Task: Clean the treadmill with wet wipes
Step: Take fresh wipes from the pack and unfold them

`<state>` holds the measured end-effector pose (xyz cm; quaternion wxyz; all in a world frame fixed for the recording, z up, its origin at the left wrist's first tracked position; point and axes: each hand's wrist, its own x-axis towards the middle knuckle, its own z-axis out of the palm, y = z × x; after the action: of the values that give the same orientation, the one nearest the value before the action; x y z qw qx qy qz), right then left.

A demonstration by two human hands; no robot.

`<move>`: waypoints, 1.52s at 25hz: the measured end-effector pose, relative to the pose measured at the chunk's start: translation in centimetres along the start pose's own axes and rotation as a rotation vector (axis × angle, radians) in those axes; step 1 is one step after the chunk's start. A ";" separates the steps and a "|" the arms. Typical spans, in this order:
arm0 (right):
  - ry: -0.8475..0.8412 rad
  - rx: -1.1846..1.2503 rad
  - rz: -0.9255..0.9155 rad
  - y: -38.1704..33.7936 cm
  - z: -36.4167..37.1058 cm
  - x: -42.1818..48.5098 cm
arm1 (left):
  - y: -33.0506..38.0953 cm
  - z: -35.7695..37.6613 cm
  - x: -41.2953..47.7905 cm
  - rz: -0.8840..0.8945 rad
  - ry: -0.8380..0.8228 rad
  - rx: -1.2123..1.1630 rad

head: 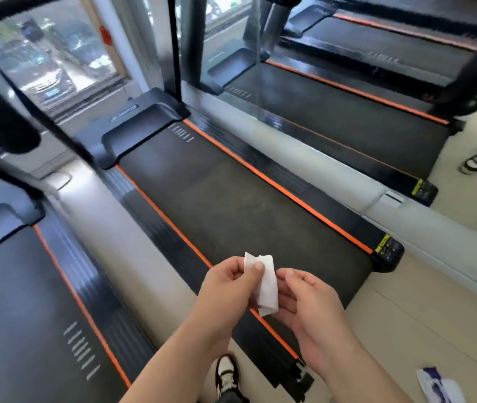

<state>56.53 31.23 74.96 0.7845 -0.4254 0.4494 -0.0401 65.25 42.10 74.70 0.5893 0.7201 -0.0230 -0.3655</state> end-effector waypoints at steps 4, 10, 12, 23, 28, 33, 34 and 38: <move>0.033 0.080 -0.051 -1.6 1.5 0.8 | 3.4 -0.7 3.3 0.052 -0.216 0.083; 0.137 0.086 -0.157 -2.8 -0.6 1.0 | 5.2 2.2 4.4 0.079 -0.444 0.235; 0.114 0.022 -0.166 -2.8 -1.0 1.5 | 4.9 2.6 4.7 0.040 -0.447 0.237; 0.209 0.141 -0.056 -2.1 -3.1 9.0 | 3.5 4.1 12.1 -0.035 -0.340 0.261; 0.273 0.449 0.000 -2.2 -3.1 16.9 | 2.1 3.6 21.3 -0.172 -0.333 0.126; 0.344 0.648 -0.044 -1.0 -1.4 24.7 | -0.3 2.1 30.7 -0.378 -0.468 -0.112; 0.329 0.648 -0.051 -0.4 -1.0 26.1 | -1.2 1.8 32.2 -0.386 -0.513 -0.095; 0.363 0.557 -0.028 2.6 0.7 29.9 | -4.2 0.9 35.6 -0.332 -0.603 0.068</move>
<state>73.95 20.01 53.28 0.7771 -0.1866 0.5477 -0.2476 89.09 26.13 53.23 0.4641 0.5926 -0.0908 -0.6520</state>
